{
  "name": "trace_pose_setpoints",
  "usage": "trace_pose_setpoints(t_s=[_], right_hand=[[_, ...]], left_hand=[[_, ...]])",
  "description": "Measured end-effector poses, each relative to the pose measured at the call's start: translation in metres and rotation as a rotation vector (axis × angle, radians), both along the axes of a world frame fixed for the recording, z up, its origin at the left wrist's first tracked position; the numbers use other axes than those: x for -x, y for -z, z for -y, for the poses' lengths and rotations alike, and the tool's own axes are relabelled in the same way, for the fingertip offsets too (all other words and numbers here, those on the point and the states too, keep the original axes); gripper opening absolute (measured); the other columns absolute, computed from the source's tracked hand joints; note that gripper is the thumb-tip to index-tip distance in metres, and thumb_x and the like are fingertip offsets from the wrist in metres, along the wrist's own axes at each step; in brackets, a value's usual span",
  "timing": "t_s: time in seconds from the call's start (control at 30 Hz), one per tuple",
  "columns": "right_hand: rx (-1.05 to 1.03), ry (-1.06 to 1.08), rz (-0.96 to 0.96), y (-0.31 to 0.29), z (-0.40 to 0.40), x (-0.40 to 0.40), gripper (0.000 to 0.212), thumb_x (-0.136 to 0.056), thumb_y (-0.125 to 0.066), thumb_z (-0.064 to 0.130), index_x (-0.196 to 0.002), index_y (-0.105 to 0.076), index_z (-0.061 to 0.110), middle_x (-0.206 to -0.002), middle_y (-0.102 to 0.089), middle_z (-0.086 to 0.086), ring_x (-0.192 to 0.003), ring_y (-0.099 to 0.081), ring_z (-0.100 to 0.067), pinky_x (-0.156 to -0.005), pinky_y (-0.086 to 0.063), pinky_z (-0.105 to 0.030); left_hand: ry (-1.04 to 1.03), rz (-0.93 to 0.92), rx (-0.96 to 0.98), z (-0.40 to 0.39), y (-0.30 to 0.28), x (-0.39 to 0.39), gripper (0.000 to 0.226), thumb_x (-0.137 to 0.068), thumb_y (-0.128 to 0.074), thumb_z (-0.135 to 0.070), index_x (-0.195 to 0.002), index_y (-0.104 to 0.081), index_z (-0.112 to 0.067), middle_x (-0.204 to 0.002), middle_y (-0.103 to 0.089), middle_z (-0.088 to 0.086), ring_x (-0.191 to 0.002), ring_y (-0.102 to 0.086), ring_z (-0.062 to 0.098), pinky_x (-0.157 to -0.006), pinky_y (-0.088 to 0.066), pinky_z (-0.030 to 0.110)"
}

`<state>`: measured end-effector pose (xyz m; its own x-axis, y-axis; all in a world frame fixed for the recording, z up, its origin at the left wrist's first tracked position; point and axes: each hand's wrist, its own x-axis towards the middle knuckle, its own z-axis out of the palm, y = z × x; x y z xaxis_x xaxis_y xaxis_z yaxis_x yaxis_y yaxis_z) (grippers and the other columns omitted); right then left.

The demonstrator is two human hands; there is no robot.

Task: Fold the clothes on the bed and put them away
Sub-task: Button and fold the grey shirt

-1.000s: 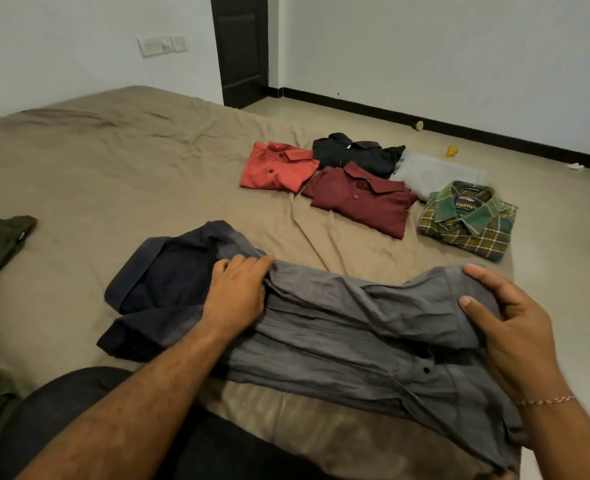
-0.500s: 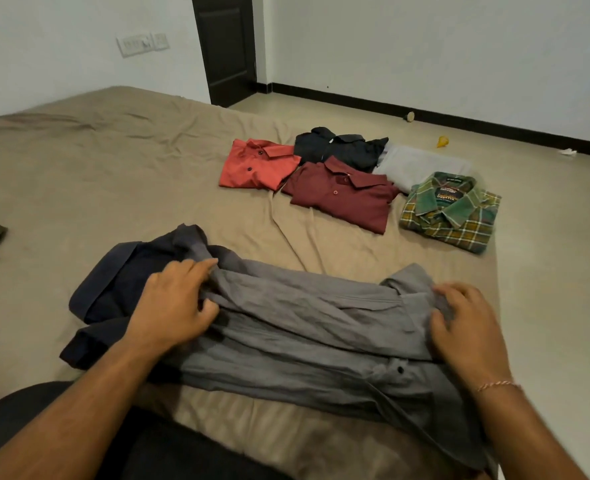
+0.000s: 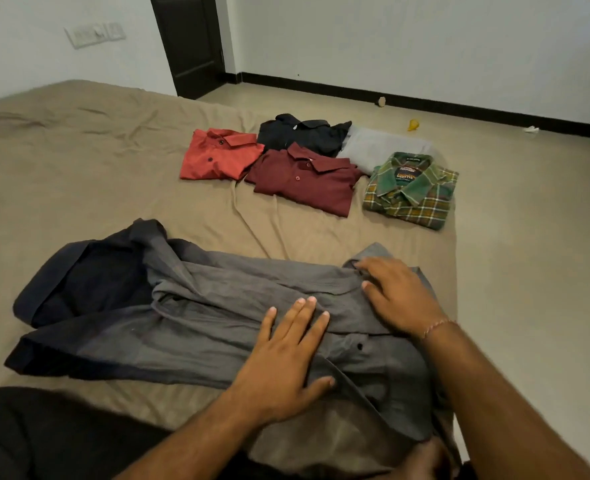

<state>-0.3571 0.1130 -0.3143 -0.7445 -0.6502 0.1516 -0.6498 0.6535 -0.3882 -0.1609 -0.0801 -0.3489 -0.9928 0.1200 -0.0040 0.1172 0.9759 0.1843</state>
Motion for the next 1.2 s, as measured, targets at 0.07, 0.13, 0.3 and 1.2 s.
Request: trace_pose_setpoints(t_s=[0.07,0.13,0.3,1.2], right_hand=[[-0.206,-0.043,-0.023,-0.005,-0.004,0.025,0.056,-0.095,-0.056,0.042,-0.148,-0.048,0.027,-0.153,-0.05,0.0,-0.138,-0.047,-0.026,-0.116,-0.036,-0.044],[-0.385,-0.06,0.04,-0.003,-0.006,0.045,0.074,-0.092,-0.049,0.06,-0.158,-0.031,0.033,-0.165,-0.033,0.004,-0.15,-0.032,-0.023,-0.122,-0.027,-0.046],[-0.511,0.004,0.041,-0.01,-0.002,0.079,0.05,-0.088,-0.06,0.065,-0.129,-0.059,0.036,-0.131,-0.061,0.001,-0.122,-0.056,-0.028,-0.096,-0.043,-0.045],[0.383,0.244,0.923,-0.038,-0.073,-0.016,0.03,-0.101,-0.065,0.028,-0.13,-0.056,0.028,-0.113,-0.068,0.009,-0.102,-0.066,-0.012,-0.068,-0.055,-0.017]], left_hand=[[0.078,-0.004,0.004,-0.015,-0.002,-0.003,0.1,-0.092,-0.042,-0.076,-0.165,0.01,-0.032,-0.171,0.024,-0.005,-0.156,0.027,0.013,-0.128,0.007,0.055],[0.125,0.038,0.008,-0.035,-0.003,-0.002,0.1,-0.092,-0.044,-0.073,-0.164,0.014,-0.033,-0.17,0.027,-0.006,-0.154,0.031,0.012,-0.127,0.01,0.055],[-0.001,0.01,-0.008,-0.077,0.0,0.016,0.091,-0.095,-0.038,-0.07,-0.165,0.008,-0.033,-0.172,0.022,-0.002,-0.157,0.025,0.015,-0.124,0.004,0.065],[-0.231,-0.19,-0.371,-0.133,0.026,0.044,0.079,-0.097,-0.05,-0.022,-0.166,-0.012,-0.018,-0.175,-0.001,0.0,-0.16,0.01,0.012,-0.131,0.001,0.043]])
